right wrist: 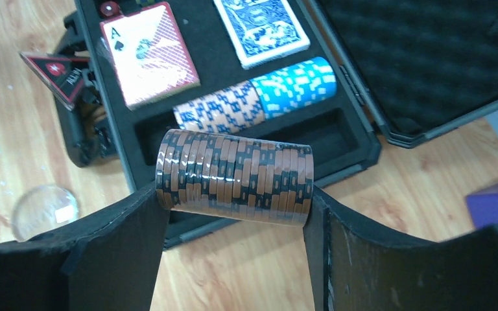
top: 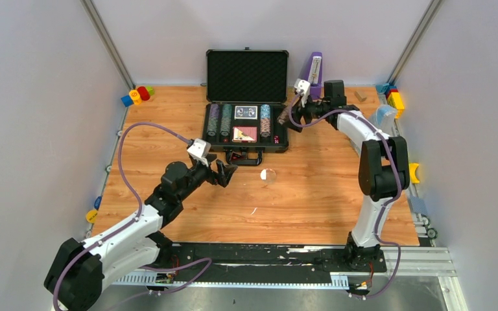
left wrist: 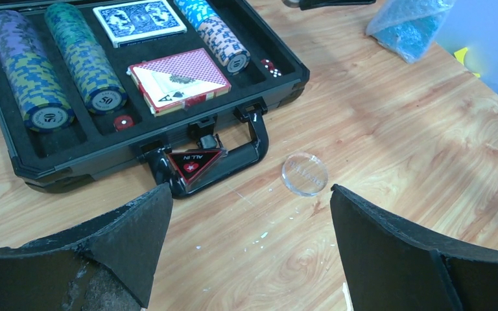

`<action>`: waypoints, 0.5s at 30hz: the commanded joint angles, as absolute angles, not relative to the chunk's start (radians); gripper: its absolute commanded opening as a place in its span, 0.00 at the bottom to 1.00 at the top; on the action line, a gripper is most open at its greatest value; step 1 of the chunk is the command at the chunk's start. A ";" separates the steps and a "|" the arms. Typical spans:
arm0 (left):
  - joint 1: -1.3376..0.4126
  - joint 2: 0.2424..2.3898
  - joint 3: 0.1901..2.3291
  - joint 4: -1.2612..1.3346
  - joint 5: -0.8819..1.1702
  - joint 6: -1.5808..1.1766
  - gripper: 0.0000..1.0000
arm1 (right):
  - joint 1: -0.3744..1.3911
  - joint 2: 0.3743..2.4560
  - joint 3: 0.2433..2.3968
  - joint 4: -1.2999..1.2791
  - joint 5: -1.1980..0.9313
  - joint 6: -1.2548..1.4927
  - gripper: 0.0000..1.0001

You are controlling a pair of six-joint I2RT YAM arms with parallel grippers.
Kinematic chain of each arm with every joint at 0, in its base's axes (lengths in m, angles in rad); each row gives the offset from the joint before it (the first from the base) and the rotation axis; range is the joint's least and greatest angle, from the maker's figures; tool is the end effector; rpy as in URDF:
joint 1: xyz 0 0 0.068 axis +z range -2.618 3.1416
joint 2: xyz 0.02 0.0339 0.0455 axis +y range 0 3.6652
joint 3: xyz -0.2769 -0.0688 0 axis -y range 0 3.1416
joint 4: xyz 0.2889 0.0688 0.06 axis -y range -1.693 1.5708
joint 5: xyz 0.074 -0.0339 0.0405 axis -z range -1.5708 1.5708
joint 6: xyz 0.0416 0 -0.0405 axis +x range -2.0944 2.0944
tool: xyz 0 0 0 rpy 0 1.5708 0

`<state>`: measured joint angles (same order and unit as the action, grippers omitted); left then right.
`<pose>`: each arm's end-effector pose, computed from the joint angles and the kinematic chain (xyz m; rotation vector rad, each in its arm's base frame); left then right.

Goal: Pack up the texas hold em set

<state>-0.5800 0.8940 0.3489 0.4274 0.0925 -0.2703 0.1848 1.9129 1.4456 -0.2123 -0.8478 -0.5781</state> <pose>0.1981 -0.1344 0.2173 0.3387 1.7061 -0.7103 0.4630 0.1183 0.2340 -1.1598 1.7183 0.7077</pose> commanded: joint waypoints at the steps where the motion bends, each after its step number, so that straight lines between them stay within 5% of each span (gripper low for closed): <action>1: -0.578 0.908 0.369 0.457 0.079 -0.239 0.98 | 0.164 1.945 1.539 -0.158 -1.039 -0.786 0.32; 15: -0.578 0.967 0.378 0.470 0.061 -0.236 0.99 | 0.154 2.129 1.682 -0.311 -1.018 -1.117 0.33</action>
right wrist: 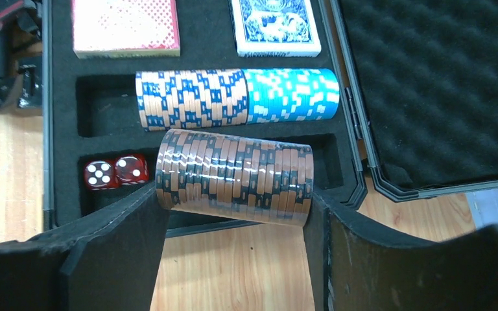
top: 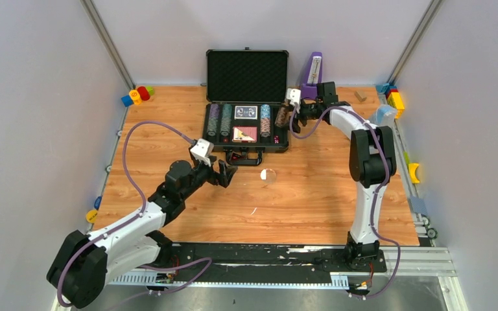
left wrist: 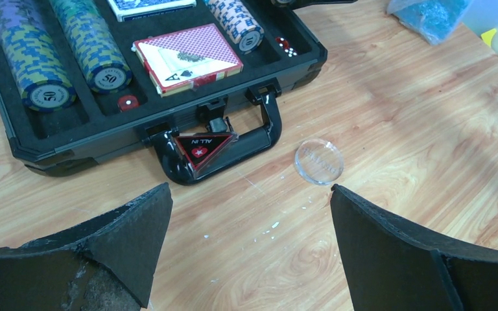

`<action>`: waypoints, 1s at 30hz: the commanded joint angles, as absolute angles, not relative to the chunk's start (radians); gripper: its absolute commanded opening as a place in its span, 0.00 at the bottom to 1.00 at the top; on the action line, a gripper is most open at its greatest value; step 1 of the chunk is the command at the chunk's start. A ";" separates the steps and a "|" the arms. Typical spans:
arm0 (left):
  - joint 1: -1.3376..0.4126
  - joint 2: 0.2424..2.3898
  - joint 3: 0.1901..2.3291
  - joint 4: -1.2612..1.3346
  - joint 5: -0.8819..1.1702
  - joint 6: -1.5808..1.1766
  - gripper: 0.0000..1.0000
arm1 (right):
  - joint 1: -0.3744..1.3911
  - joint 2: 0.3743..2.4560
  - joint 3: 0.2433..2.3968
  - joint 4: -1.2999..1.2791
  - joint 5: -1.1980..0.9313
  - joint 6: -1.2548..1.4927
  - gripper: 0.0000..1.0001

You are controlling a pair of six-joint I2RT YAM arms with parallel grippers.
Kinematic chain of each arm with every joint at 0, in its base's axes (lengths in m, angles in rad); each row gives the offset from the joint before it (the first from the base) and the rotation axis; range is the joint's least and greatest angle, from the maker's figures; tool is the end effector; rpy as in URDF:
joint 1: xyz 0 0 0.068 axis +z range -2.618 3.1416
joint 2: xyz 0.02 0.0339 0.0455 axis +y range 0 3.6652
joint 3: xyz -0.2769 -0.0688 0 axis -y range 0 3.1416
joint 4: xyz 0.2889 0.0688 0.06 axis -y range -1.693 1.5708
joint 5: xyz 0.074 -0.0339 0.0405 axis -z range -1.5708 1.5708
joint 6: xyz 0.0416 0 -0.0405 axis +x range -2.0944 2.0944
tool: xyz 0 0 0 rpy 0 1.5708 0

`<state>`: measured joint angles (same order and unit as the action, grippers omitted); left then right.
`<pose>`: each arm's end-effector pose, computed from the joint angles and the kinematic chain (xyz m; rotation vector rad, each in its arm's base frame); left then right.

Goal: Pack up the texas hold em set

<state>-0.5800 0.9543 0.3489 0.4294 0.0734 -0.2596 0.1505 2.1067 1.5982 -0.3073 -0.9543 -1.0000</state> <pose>0.2035 -0.1370 0.2041 0.3408 1.7627 -0.6730 0.4993 0.1100 0.1919 -1.4462 1.4694 0.6214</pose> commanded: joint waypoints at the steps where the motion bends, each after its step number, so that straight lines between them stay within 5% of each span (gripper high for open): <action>1: -0.577 0.973 0.378 0.473 0.061 -0.236 0.99 | 0.156 2.138 1.695 -0.321 -1.016 -1.125 0.34; 4: -0.578 0.983 0.381 0.476 0.063 -0.238 0.99 | 0.158 2.173 1.734 -0.346 -1.007 -1.139 0.36; 7: -0.578 0.988 0.384 0.475 0.067 -0.238 0.99 | 0.164 2.198 1.769 -0.354 -0.974 -1.138 0.52; 8: -0.578 0.989 0.385 0.474 0.066 -0.236 0.99 | 0.164 2.205 1.780 -0.353 -0.965 -1.135 0.61; 9: -0.577 0.990 0.385 0.474 0.066 -0.235 0.99 | 0.165 2.213 1.793 -0.352 -0.960 -1.131 0.90; 10: -0.578 0.992 0.386 0.473 0.065 -0.236 0.99 | 0.165 2.218 1.800 -0.353 -0.955 -1.129 0.98; 20: -0.578 0.994 0.391 0.465 0.068 -0.235 0.99 | 0.169 2.088 1.695 -0.244 -0.889 -0.969 1.00; 26: -0.577 0.985 0.388 0.463 0.063 -0.235 0.99 | 0.187 1.869 1.320 0.260 -0.740 -0.460 1.00; 30: -0.578 0.990 0.385 0.468 0.054 -0.236 0.99 | 0.269 1.800 1.218 0.328 -0.388 -0.108 1.00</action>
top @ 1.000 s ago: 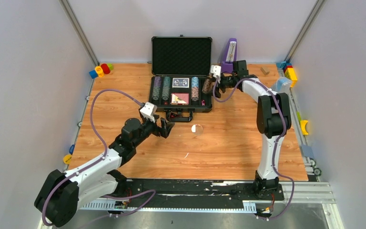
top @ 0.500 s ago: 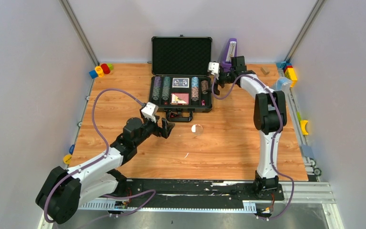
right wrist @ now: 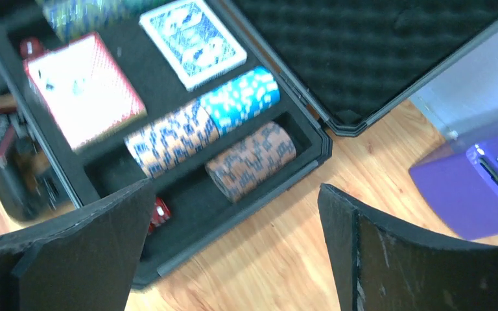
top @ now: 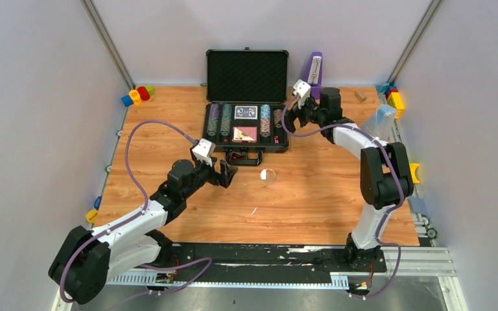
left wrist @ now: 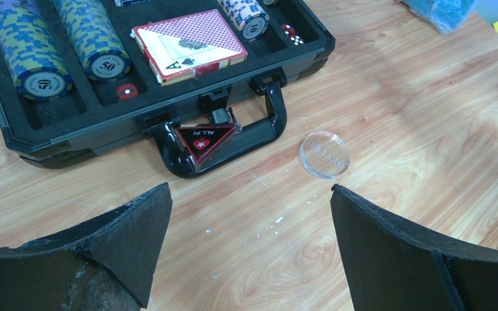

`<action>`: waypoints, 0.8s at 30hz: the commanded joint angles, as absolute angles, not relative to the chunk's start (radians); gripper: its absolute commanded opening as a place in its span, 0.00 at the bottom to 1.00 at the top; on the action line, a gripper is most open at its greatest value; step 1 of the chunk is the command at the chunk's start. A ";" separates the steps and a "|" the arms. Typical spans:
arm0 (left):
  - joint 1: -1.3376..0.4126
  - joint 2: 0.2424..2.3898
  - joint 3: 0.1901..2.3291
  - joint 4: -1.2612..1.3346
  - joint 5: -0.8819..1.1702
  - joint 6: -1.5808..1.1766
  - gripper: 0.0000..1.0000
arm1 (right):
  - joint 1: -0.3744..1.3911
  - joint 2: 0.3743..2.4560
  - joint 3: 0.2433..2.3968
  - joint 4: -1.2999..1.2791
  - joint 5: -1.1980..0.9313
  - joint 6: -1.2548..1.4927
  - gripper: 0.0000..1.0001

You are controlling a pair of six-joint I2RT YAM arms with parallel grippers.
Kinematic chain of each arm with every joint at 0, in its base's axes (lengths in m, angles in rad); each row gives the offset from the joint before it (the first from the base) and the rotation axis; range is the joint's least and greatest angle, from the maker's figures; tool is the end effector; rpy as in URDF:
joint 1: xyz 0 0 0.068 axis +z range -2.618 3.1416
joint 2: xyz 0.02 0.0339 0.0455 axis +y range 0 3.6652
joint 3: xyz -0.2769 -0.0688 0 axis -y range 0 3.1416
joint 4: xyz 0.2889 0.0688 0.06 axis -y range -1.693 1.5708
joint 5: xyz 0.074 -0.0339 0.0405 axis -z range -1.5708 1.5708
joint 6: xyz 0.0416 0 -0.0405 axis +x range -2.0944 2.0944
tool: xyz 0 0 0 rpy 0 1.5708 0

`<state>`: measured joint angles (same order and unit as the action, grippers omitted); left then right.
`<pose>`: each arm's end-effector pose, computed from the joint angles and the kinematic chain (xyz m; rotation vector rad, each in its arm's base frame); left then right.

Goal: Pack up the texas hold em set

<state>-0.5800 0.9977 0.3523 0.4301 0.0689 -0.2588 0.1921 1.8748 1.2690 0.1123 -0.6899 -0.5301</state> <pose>0.2072 -0.1392 0.1956 0.3435 1.8022 -0.6589 0.4543 0.1153 0.2123 -1.0712 1.6616 0.4903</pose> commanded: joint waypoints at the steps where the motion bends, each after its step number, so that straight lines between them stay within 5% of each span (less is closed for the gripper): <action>1: -0.578 0.991 0.385 0.469 0.054 -0.237 0.99 | 0.292 1.800 1.224 0.290 -0.327 -0.061 1.00; 3: -0.578 0.993 0.386 0.471 0.054 -0.240 0.99 | 0.344 1.808 1.239 0.206 -0.247 -0.033 1.00; 4: -0.577 0.991 0.385 0.470 0.055 -0.240 0.99 | 0.360 1.812 1.245 0.163 -0.231 -0.032 0.88; 9: -0.578 0.975 0.382 0.465 0.053 -0.239 0.99 | 0.355 1.877 1.318 0.052 -0.239 0.068 0.03; 24: -0.577 0.948 0.381 0.449 0.041 -0.233 1.00 | 0.347 1.980 1.357 0.027 -0.191 0.140 0.00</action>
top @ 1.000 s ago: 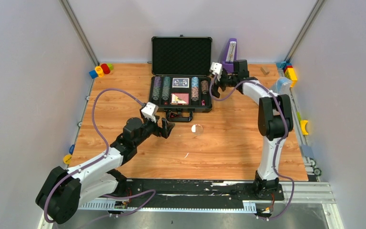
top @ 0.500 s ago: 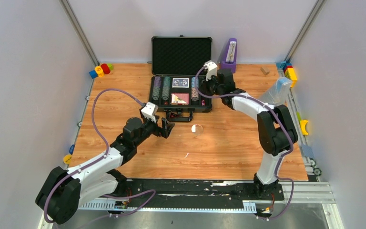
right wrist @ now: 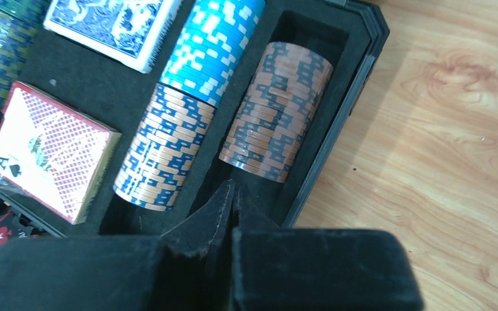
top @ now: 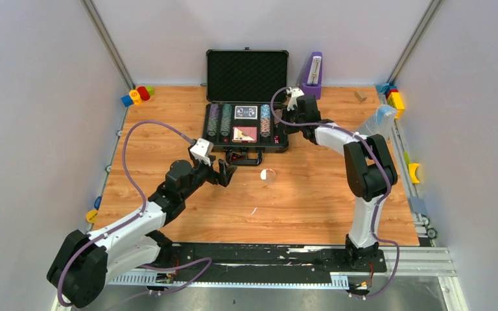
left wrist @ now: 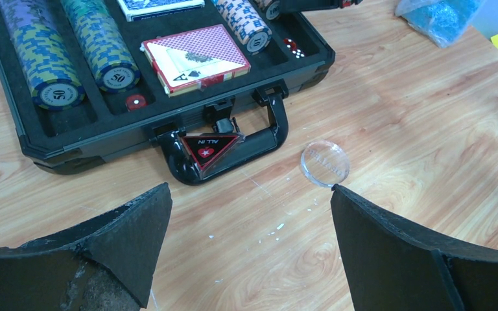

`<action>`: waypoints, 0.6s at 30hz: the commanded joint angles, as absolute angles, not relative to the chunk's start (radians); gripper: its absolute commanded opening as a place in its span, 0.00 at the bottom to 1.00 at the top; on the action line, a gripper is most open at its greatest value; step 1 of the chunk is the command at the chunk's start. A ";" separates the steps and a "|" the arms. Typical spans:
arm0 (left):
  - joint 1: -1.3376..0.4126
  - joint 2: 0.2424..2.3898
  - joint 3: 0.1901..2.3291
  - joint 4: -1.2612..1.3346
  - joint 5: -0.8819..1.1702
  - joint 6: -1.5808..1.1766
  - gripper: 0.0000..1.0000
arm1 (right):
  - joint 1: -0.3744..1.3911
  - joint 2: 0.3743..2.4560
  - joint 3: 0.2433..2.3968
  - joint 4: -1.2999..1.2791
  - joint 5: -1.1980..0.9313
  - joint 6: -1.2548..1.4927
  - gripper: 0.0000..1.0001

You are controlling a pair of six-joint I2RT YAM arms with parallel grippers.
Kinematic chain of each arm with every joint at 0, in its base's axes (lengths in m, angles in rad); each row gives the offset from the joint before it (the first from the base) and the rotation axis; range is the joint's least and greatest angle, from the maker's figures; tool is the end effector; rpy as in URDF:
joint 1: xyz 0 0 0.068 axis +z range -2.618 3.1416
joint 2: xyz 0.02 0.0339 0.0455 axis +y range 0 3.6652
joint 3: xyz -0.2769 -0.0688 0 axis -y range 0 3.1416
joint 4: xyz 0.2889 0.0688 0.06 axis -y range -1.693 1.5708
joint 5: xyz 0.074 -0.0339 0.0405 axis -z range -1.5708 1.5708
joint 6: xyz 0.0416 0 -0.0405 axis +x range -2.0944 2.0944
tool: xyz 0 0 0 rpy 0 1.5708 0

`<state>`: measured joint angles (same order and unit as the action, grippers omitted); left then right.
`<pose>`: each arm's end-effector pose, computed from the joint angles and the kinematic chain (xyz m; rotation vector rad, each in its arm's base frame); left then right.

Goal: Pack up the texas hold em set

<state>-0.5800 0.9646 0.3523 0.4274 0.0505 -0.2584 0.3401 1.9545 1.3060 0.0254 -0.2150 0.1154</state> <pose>0.2052 -0.1370 0.2029 0.3257 1.7719 -0.6503 0.4526 0.1696 0.1767 -0.3705 2.1893 0.4898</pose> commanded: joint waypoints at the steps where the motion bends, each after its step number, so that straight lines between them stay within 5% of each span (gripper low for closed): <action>1: -0.578 0.948 0.381 0.449 0.041 -0.233 1.00 | 0.347 1.988 1.364 0.028 -0.188 0.140 0.00; 18: -0.578 0.979 0.386 0.460 0.042 -0.229 1.00 | 0.342 2.101 1.521 0.023 -0.086 0.126 0.00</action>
<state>-0.5800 0.9802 0.3523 0.4286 0.0441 -0.2565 0.3447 2.0865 1.4475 -0.0128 -0.1291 0.1295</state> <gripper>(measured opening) 0.993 0.009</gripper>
